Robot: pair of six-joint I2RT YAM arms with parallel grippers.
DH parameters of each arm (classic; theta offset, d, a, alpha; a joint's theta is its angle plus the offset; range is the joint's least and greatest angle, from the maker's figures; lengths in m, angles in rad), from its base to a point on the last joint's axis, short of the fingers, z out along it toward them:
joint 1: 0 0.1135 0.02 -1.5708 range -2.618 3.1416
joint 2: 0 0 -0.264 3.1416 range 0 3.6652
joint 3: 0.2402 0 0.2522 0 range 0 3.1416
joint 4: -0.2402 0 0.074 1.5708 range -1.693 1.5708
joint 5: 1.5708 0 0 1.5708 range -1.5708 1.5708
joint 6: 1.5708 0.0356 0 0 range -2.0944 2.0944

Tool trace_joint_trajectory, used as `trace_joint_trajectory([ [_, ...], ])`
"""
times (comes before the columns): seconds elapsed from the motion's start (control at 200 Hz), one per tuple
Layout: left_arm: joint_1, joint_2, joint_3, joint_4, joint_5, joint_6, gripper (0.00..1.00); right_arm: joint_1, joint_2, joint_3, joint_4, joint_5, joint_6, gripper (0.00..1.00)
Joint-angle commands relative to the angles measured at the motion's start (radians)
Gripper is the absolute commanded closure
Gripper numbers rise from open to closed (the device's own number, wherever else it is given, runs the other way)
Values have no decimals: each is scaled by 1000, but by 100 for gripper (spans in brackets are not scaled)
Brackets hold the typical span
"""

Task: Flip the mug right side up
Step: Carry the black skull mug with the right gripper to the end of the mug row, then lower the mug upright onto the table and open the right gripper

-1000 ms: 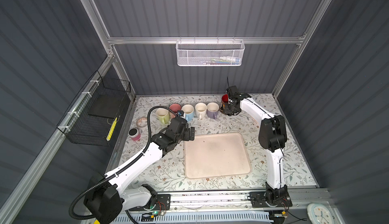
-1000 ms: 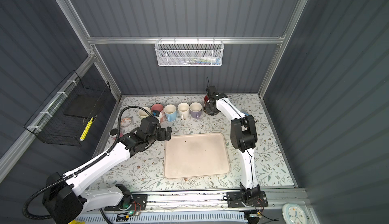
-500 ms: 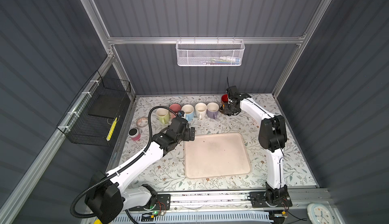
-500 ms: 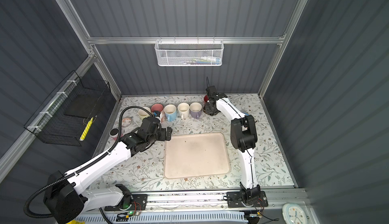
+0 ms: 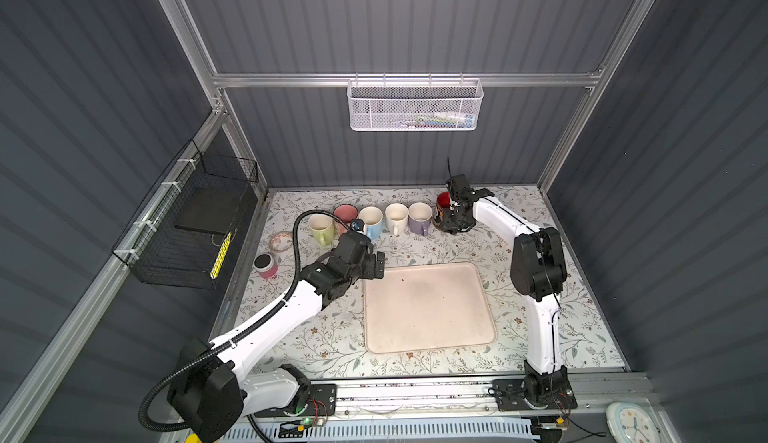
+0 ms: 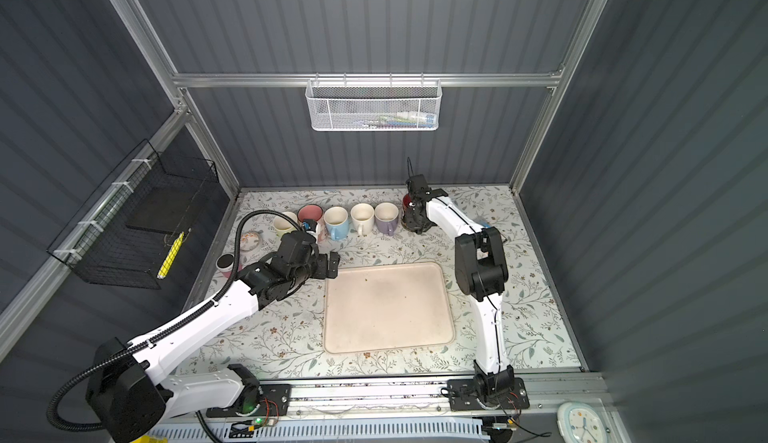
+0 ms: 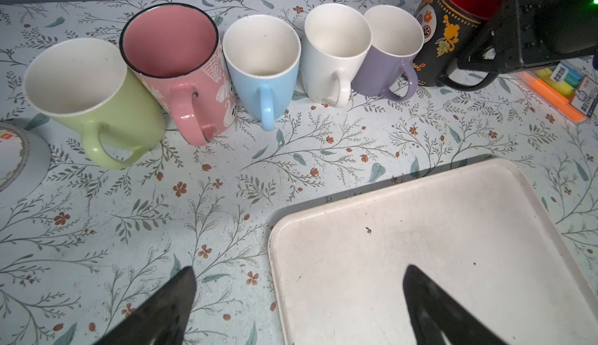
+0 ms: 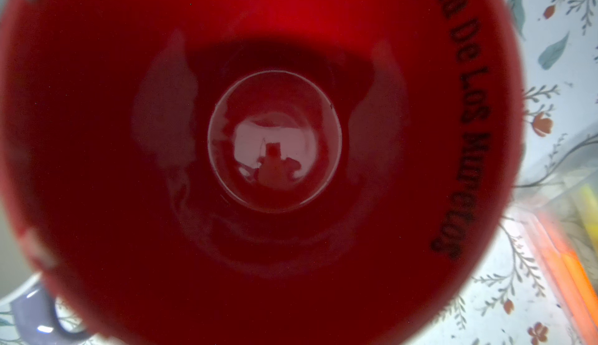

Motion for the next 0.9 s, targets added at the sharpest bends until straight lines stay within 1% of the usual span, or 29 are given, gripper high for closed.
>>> trace_joint_trajectory([
  [0.0,-3,-4,12,-22,2,12,0,4,-57,-9,75,10,-3,100],
  [0.075,-3,-7,15,-26,1,12,0,6,-60,-15,75,11,-2,100],
  [0.42,-3,-47,29,-50,17,1,0,13,-107,-79,86,13,-5,83],
  [0.48,-3,-53,30,-55,15,-1,0,13,-117,-93,92,11,-4,76],
  [0.575,-3,-61,23,-53,20,-7,0,13,-125,-105,95,6,-1,61],
  [0.66,-3,-64,20,-55,25,-18,0,15,-135,-111,97,2,1,52],
  [0.74,-3,-75,18,-61,29,-25,0,16,-148,-110,99,-1,-1,47],
  [0.896,-3,-115,25,-90,22,-32,0,16,-203,-99,87,2,-7,42],
])
